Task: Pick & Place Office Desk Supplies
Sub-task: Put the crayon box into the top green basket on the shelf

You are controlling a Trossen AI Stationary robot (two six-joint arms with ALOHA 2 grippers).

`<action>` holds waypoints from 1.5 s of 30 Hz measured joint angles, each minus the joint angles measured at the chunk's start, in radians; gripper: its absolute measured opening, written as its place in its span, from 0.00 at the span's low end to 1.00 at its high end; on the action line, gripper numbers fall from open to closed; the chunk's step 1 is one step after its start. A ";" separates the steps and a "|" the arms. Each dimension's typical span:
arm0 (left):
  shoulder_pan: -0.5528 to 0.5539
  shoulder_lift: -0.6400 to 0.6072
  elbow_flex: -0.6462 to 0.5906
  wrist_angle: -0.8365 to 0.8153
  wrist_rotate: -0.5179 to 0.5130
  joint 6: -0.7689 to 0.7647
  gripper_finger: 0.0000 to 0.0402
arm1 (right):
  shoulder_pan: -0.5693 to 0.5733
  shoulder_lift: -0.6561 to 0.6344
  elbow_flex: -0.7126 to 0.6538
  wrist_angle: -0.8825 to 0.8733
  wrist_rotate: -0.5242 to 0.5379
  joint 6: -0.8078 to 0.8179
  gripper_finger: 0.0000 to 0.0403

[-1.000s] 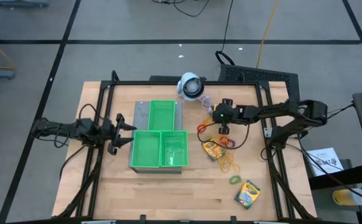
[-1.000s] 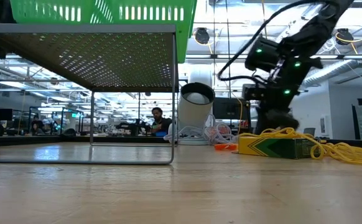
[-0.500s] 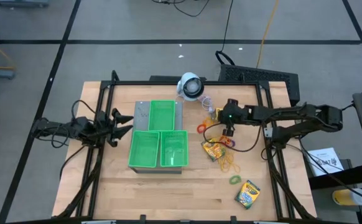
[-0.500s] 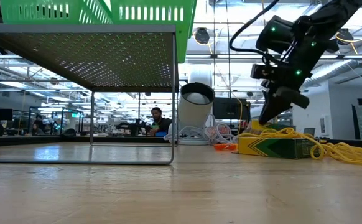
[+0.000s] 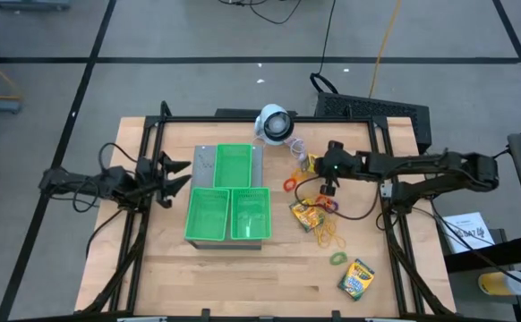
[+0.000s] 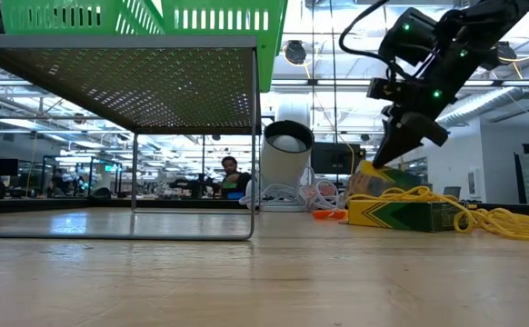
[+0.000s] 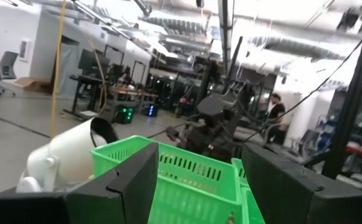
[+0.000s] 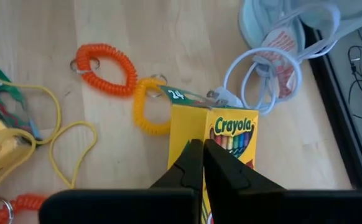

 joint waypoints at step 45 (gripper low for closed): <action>0.068 0.964 0.770 -0.153 0.012 0.322 0.60 | 0.156 0.071 0.026 0.172 -0.135 0.167 0.45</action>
